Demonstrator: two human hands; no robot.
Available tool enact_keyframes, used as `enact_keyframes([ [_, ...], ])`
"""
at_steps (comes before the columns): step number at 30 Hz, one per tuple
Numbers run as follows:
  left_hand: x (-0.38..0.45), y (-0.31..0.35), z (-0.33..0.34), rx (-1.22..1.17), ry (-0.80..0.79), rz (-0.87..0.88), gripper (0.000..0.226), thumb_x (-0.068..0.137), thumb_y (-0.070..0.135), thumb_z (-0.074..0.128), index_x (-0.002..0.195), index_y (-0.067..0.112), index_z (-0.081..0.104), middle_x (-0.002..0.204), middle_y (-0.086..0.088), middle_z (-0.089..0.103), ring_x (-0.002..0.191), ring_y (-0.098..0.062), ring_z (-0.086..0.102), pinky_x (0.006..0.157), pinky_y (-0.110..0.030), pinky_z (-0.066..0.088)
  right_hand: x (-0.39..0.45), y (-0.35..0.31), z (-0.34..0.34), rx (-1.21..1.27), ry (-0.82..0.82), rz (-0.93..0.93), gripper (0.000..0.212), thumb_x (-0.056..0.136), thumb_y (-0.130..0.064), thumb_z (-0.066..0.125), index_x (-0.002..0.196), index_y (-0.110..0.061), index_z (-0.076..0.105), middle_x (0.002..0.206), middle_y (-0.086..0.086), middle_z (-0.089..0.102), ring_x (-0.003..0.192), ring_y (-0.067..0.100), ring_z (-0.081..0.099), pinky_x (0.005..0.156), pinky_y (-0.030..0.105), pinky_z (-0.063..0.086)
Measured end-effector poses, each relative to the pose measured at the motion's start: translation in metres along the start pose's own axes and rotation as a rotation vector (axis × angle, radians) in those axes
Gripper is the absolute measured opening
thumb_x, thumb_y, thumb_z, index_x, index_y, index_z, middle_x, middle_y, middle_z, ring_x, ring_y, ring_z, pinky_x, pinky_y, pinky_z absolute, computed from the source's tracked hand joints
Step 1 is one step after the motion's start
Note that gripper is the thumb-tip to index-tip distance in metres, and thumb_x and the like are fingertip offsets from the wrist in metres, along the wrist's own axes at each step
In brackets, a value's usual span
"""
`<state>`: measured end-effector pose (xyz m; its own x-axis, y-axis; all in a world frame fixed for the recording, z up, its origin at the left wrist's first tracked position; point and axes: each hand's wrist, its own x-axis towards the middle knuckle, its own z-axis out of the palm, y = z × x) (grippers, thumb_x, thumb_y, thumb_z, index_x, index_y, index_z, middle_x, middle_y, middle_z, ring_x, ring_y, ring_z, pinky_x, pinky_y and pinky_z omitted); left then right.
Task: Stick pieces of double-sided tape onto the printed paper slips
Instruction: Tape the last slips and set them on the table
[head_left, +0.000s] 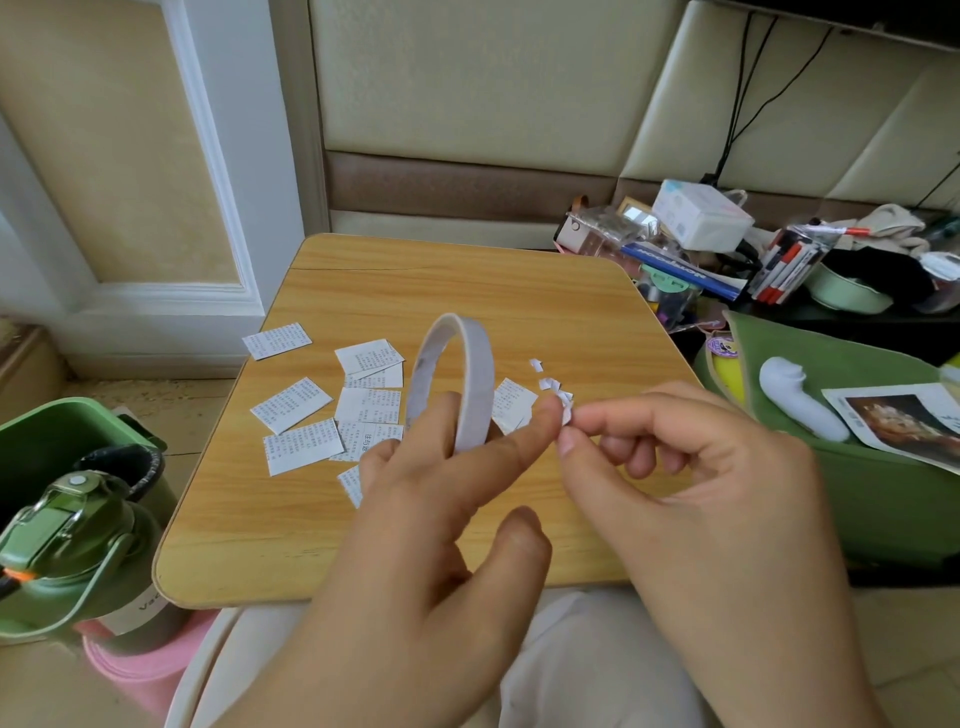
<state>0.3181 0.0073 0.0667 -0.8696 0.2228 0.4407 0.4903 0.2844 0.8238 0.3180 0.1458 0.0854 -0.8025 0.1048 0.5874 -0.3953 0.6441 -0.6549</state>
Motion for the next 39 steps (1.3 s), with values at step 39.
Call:
enact_keyframes([
  [39, 0.001, -0.008, -0.006, -0.305, 0.003, -0.145, 0.036, 0.073, 0.048, 0.048, 0.106, 0.057, 0.061, 0.093, 0.003, 0.06, 0.087, -0.005, 0.057, 0.073, -0.002, 0.04, 0.003, -0.001, 0.006, 0.005, -0.06, 0.011, 0.011, 0.067, -0.038, 0.058, 0.064, -0.033, 0.068, 0.061, -0.006, 0.05, 0.059, 0.006, 0.045, 0.057, 0.005, 0.033],
])
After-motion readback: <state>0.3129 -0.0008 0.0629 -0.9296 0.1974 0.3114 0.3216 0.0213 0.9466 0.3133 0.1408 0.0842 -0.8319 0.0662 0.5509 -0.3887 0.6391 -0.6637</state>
